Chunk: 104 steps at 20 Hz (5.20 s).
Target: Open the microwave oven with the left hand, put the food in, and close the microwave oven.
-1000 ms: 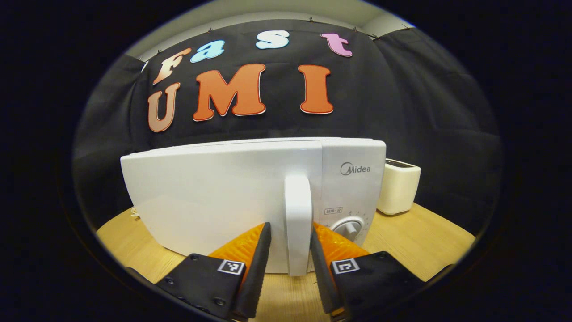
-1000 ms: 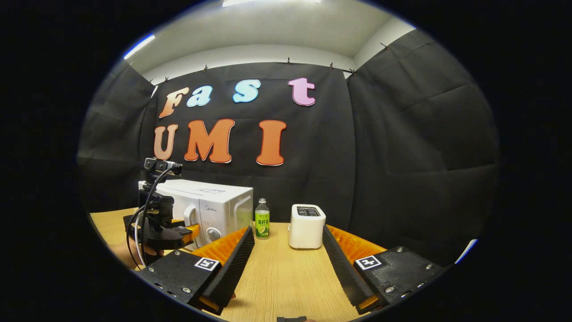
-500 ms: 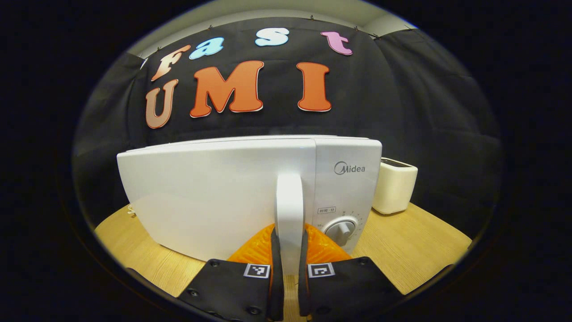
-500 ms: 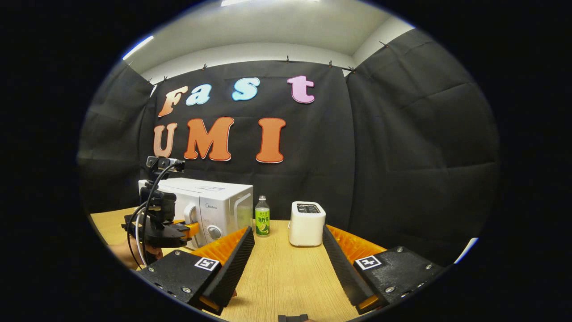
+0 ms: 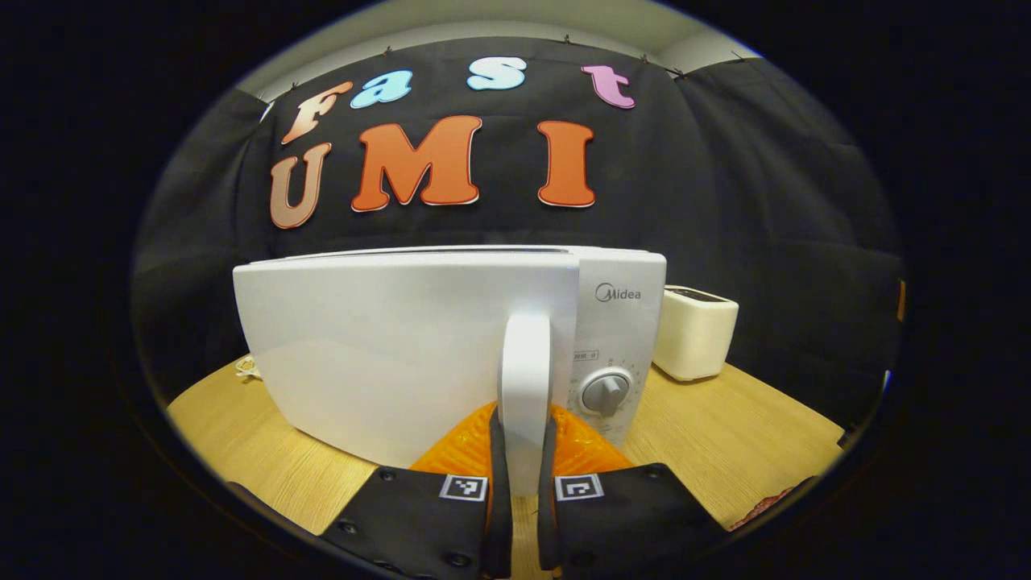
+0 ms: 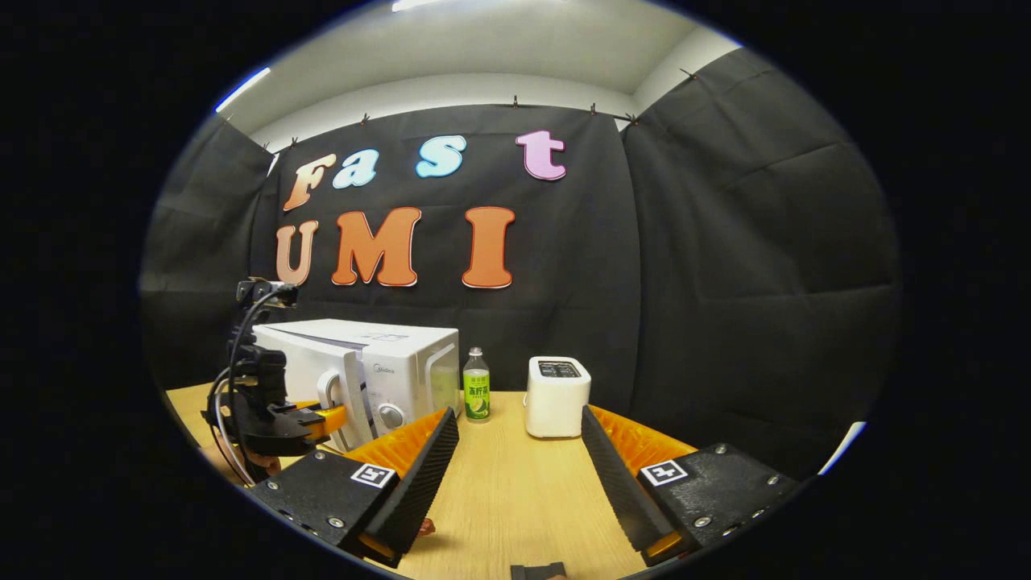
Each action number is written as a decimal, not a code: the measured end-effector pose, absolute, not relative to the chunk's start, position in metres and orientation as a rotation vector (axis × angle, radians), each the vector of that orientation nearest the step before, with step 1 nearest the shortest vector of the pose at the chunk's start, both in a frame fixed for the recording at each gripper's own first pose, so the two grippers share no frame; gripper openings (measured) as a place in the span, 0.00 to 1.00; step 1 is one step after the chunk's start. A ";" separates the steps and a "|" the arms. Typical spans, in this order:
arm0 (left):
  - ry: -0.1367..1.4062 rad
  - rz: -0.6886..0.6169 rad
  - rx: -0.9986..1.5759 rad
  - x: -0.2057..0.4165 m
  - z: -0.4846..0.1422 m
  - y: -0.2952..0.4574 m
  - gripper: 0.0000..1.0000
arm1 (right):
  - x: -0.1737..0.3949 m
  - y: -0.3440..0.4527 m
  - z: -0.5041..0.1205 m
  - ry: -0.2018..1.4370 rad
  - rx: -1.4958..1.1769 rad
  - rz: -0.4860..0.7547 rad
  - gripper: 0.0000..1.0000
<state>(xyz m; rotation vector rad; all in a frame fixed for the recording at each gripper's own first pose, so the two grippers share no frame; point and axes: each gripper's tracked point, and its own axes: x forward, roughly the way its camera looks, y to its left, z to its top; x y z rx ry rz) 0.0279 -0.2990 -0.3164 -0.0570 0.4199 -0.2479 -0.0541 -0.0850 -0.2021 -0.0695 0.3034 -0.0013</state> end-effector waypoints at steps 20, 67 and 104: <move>0.311 -0.149 0.035 -0.114 -0.283 -0.113 0.16 | -0.087 -0.007 -0.210 0.350 -0.069 0.118 0.95; 0.331 0.225 -0.012 -0.140 -0.318 0.166 0.82 | -0.117 0.003 -0.386 0.817 0.321 -0.038 0.67; 0.295 0.230 0.036 -0.135 -0.306 0.172 0.79 | -0.074 0.080 -0.290 0.581 0.009 0.089 0.11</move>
